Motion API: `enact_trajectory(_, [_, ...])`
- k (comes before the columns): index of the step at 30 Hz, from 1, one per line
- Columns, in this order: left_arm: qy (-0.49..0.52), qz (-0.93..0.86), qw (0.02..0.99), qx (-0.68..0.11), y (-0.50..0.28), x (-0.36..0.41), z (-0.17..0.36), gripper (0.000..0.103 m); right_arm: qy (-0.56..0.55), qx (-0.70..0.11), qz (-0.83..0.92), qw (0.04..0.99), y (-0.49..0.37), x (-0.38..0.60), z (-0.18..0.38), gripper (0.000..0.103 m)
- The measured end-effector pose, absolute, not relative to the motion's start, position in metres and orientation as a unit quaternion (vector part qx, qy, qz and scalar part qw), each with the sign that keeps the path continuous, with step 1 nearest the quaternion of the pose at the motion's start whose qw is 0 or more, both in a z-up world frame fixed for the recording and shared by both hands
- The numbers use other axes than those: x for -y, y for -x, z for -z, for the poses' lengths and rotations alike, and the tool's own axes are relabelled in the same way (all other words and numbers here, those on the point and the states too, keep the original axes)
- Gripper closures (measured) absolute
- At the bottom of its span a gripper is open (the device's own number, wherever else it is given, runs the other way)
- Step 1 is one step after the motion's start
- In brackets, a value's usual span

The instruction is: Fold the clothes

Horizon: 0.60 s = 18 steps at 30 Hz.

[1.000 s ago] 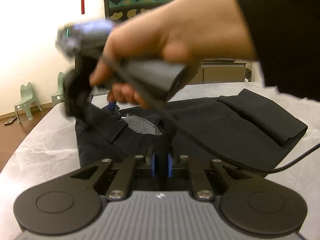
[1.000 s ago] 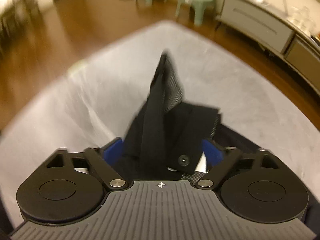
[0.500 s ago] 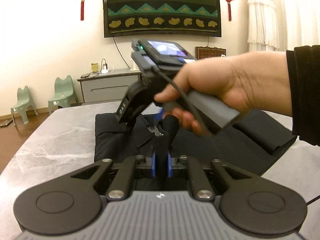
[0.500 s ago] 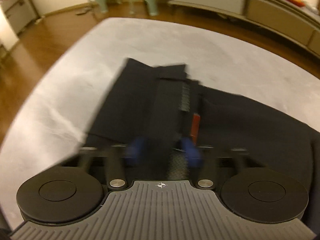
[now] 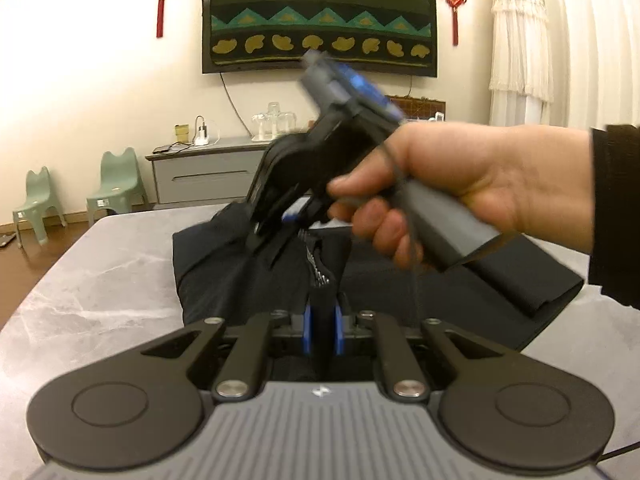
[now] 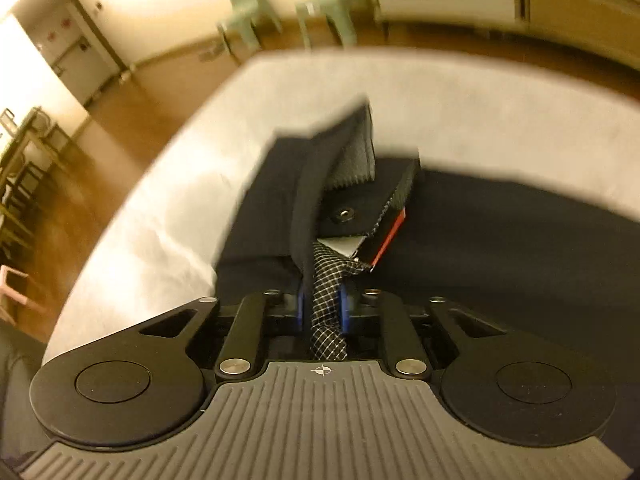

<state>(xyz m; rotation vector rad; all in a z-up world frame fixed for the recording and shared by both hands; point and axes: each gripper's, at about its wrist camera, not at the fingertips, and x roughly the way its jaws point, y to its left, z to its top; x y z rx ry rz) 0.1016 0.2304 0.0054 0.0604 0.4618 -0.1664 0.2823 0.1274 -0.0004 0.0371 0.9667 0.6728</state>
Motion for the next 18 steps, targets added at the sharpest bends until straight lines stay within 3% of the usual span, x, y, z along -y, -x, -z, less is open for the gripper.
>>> enact_trajectory(5, [-0.047,0.129,0.966,-0.220,-0.093,-0.209,-0.002,0.086,-0.018,-0.424,-0.270,0.864,-0.265,-0.070,-0.012,0.091])
enact_trajectory(9, [-0.052,0.155,0.958,-0.234,-0.089,-0.202,0.006,0.078,-0.005,-0.445,-0.218,0.869,-0.271,-0.038,0.018,0.090])
enact_trajectory(10, [-0.047,0.167,0.955,-0.239,-0.087,-0.205,0.005,0.076,-0.004,-0.452,-0.210,0.867,-0.273,-0.033,0.026,0.085])
enact_trajectory(11, [-0.043,0.181,0.952,-0.244,-0.086,-0.209,0.003,0.074,-0.003,-0.454,-0.206,0.867,-0.273,-0.028,0.032,0.072])
enact_trajectory(12, [-0.037,0.199,0.948,-0.246,-0.084,-0.216,0.000,0.072,-0.002,-0.452,-0.204,0.869,-0.273,-0.023,0.037,0.069])
enact_trajectory(13, [-0.031,0.215,0.945,-0.246,-0.082,-0.224,-0.004,0.066,-0.002,-0.447,-0.202,0.871,-0.272,-0.018,0.038,0.054])
enact_trajectory(14, [-0.018,0.223,0.945,-0.239,-0.081,-0.236,-0.009,0.060,-0.004,-0.436,-0.196,0.878,-0.269,-0.013,0.034,0.045])
enact_trajectory(16, [0.010,0.216,0.950,-0.227,-0.087,-0.262,-0.019,0.050,-0.010,-0.406,-0.186,0.895,-0.256,-0.001,0.023,0.039])
enact_trajectory(18, [0.033,0.167,0.959,-0.228,-0.106,-0.285,-0.021,0.051,-0.010,-0.378,-0.184,0.907,-0.236,0.013,0.011,0.038])
